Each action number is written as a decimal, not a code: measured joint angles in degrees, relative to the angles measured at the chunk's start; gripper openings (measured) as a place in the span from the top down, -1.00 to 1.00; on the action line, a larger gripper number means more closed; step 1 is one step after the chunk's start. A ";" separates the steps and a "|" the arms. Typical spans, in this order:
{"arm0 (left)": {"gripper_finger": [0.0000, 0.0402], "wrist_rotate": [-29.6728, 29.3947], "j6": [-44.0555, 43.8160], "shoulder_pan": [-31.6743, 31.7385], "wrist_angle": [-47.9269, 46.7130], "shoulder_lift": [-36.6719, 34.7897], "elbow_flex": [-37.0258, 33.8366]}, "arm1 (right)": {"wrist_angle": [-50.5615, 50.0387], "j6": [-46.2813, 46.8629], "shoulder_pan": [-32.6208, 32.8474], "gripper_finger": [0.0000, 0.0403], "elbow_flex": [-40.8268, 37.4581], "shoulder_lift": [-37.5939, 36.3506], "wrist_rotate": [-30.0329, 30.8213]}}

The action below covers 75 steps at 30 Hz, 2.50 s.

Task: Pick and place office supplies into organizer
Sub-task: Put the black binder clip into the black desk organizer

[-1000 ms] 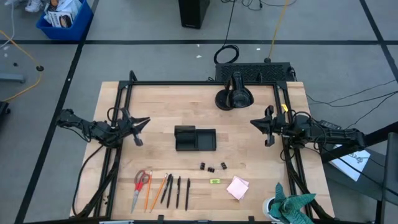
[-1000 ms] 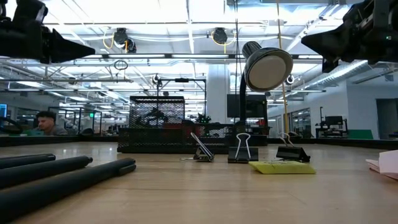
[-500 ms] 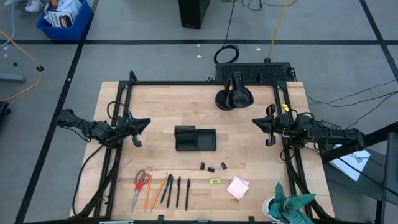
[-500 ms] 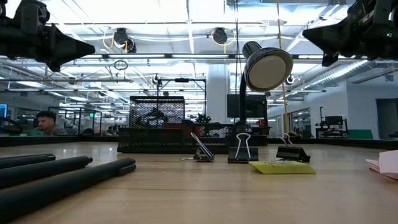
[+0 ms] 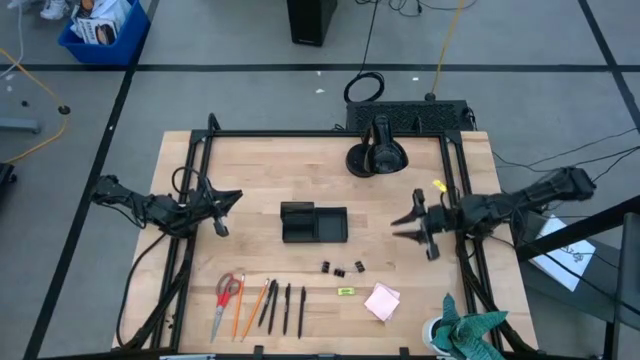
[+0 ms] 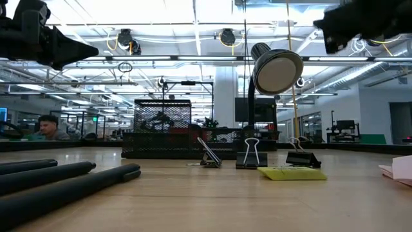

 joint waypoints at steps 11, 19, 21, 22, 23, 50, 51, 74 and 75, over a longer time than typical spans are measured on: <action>0.79 -0.04 1.53 0.00 6.73 0.00 0.00 | 3.15 -0.69 15.93 -0.03 13.79 26.55 19.06; 0.79 -0.48 1.57 0.00 7.68 0.00 0.00 | 2.91 9.31 12.77 -0.08 19.97 43.28 21.30; 0.79 -0.50 1.60 -0.01 7.74 0.00 0.00 | 3.04 11.24 11.44 -0.08 21.16 45.82 17.61; 0.79 -0.50 1.60 -0.01 7.73 0.00 0.00 | 3.36 11.75 10.73 -0.08 21.60 46.74 15.81; 0.79 -0.50 1.60 -0.01 7.73 0.00 0.00 | 3.42 12.26 10.04 -0.08 21.84 47.50 14.45; 0.79 -0.46 1.33 0.01 7.27 0.00 0.00 | 14.51 27.22 4.95 -0.08 22.59 65.98 7.14; 0.79 -0.44 1.31 0.01 7.27 0.00 0.00 | 14.69 27.45 4.98 -0.08 22.59 66.26 7.19; 0.79 -0.44 1.33 0.01 7.29 0.00 0.00 | 14.45 28.61 5.02 0.05 22.59 69.00 8.63; 0.79 -0.44 1.33 -0.01 7.29 0.00 0.00 | 14.34 28.83 5.15 0.06 22.59 69.00 8.63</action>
